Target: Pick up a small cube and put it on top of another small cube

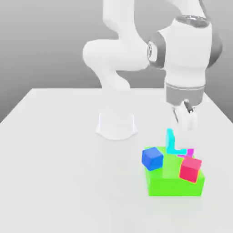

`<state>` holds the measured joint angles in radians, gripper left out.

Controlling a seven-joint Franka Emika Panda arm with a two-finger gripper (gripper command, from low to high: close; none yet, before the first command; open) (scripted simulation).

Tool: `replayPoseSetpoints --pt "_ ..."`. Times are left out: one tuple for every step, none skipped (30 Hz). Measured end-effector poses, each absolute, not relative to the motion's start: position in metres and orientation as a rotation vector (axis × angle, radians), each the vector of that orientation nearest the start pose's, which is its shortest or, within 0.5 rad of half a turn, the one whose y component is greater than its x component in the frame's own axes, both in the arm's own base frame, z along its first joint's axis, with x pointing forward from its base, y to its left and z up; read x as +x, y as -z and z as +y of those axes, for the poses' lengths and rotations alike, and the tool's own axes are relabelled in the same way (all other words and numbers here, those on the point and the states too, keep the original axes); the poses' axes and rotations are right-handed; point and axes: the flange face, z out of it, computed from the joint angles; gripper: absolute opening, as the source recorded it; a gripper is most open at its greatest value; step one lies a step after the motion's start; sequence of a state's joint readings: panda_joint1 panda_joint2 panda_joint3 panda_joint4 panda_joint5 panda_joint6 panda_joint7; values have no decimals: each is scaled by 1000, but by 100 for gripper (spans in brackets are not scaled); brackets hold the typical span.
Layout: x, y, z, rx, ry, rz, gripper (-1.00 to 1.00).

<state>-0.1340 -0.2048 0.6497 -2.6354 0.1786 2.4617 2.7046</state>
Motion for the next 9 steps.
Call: replayPoseSetpoints --pt "369 -294 203 -1236 23 2891 -100" --pt "369 -286 205 -1241 25 2890 -100" --pt "368 -278 206 -1244 25 2888 -100" --pt "368 -270 207 -1247 22 2886 -100" --pt "367 -261 208 -1249 16 2884 -100" --pt "366 -254 209 -1252 9 2881 100" --pt "366 -254 209 -1252 9 2881 100" --pt "366 -254 209 -1252 9 2881 100" --pt "366 -254 209 -1252 9 2881 100"
